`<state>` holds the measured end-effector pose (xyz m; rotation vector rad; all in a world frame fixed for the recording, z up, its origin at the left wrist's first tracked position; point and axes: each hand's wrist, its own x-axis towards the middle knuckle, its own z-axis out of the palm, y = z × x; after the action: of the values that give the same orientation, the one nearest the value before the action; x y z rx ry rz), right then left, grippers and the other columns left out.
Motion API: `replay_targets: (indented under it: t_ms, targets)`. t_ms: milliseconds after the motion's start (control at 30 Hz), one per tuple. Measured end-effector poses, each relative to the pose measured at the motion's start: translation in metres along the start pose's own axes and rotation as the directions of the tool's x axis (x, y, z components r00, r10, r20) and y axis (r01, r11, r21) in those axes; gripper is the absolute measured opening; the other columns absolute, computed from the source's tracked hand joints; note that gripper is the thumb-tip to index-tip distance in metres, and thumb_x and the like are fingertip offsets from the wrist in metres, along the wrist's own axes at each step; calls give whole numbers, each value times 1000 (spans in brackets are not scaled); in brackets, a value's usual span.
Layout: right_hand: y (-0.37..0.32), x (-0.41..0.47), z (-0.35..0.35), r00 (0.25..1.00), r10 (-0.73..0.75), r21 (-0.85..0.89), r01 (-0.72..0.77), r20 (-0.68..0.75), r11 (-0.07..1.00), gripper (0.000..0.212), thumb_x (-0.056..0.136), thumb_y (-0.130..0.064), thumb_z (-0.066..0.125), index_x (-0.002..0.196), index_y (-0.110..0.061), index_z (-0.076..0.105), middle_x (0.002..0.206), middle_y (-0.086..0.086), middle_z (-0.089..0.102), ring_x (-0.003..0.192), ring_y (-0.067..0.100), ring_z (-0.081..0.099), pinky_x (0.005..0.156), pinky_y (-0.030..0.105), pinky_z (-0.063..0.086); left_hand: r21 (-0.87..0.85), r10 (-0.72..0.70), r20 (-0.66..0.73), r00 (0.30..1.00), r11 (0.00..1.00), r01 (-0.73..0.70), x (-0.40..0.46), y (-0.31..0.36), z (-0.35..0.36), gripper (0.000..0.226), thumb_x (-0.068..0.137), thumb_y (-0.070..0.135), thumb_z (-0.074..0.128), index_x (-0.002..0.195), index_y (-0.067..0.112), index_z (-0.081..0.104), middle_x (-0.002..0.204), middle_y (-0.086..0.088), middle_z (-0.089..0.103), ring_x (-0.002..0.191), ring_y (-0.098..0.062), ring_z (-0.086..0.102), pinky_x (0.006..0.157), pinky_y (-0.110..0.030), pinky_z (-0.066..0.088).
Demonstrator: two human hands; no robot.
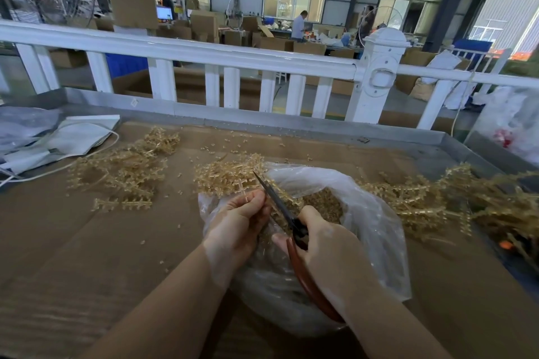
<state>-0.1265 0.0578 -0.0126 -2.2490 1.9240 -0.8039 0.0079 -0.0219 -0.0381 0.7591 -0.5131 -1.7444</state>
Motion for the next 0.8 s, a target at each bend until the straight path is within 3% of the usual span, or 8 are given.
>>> replay_targets:
  t_ms: [133, 267, 500, 800]
  targets:
    - [-2, -3, 4, 997, -30, -42, 28, -65, 999, 33, 88, -62, 46, 89, -31, 34, 62, -13, 47, 55, 3, 46, 52, 13, 34, 9, -4, 10, 1000, 1000, 4, -1, 0, 0, 6, 77, 2, 61, 80, 5, 65, 63, -4, 64, 54, -8, 60, 63, -17, 54]
    - [-1, -6, 8, 996, -30, -70, 25, -79, 997, 39, 86, -67, 42, 101, -31, 35, 78, -9, 59, 73, 10, 58, 64, 20, 42, 32, -9, 18, 1000, 999, 9, -3, 0, 0, 11, 85, -1, 55, 79, 4, 64, 71, -8, 65, 61, -11, 61, 61, -17, 54]
    - [5, -5, 2, 999, -31, -68, 28, -39, 997, 36, 86, -67, 44, 93, -33, 33, 75, -10, 58, 71, 7, 58, 65, 19, 46, 97, 27, 32, 999, 995, -30, -7, -1, 2, 8, 83, -4, 57, 81, 2, 61, 81, -11, 65, 76, -17, 60, 72, -21, 54]
    - [9, -8, -1, 999, -32, -63, 30, -28, 998, 33, 85, -65, 48, 92, -35, 35, 70, -10, 55, 64, 3, 54, 61, 16, 45, 32, -9, 42, 999, 999, 8, -7, 3, 0, 14, 89, 1, 52, 82, 6, 63, 62, -2, 59, 53, -8, 55, 60, -17, 51]
